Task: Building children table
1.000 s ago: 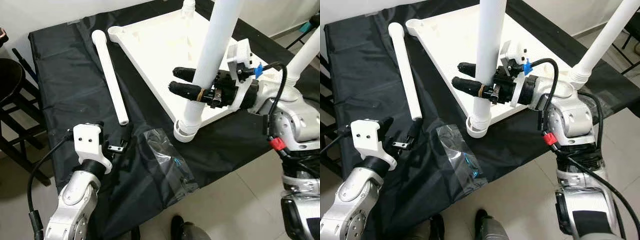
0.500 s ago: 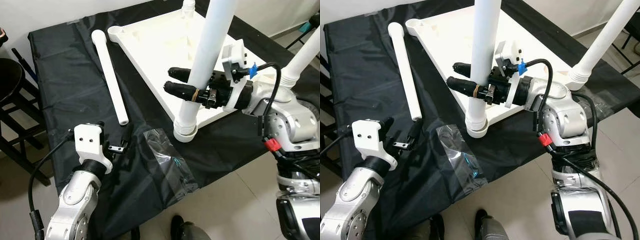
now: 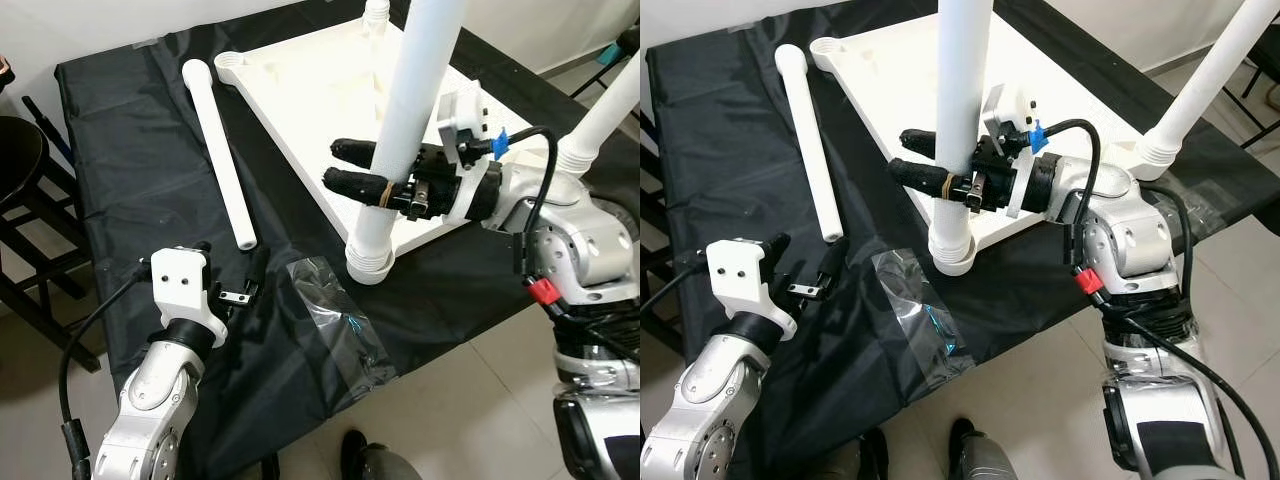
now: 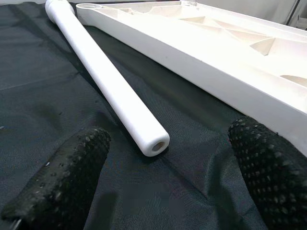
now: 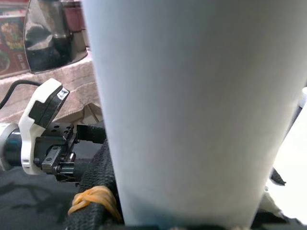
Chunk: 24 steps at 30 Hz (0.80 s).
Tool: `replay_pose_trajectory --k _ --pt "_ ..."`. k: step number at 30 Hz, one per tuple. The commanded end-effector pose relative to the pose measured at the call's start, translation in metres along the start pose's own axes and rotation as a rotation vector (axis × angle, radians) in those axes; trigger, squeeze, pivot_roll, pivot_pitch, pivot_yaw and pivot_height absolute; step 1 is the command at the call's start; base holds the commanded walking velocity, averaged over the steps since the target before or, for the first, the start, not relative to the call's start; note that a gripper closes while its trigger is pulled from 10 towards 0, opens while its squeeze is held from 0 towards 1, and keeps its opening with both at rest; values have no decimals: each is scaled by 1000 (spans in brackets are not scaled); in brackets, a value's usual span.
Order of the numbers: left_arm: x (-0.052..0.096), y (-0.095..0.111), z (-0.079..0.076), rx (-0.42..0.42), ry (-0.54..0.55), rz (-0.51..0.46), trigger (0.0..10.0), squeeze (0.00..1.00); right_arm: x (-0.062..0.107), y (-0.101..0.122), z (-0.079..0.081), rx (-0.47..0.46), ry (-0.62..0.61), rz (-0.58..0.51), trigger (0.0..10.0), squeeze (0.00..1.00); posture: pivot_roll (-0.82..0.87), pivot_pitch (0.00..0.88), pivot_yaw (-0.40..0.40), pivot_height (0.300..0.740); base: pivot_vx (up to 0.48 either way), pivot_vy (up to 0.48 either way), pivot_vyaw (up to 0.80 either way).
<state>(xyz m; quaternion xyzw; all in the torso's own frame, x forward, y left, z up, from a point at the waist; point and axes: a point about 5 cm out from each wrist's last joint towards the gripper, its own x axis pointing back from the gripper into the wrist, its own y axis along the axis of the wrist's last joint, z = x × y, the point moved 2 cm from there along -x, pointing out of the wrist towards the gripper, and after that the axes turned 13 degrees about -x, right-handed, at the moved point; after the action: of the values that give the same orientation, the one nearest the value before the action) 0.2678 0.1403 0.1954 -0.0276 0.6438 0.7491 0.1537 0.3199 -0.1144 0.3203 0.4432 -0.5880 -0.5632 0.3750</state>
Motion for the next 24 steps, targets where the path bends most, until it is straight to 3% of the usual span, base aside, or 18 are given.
replay_pose_trajectory --k 1,24 --pt "2 -6 0 -3 10 18 10000 0 2 0 4 6 7 1 10000 0 -32 328 -22 740 0 0 0" --pt "1 -3 0 -6 11 7 10000 0 8 6 -8 -5 -101 -74 10000 0 -26 337 -20 740 0 0 0"
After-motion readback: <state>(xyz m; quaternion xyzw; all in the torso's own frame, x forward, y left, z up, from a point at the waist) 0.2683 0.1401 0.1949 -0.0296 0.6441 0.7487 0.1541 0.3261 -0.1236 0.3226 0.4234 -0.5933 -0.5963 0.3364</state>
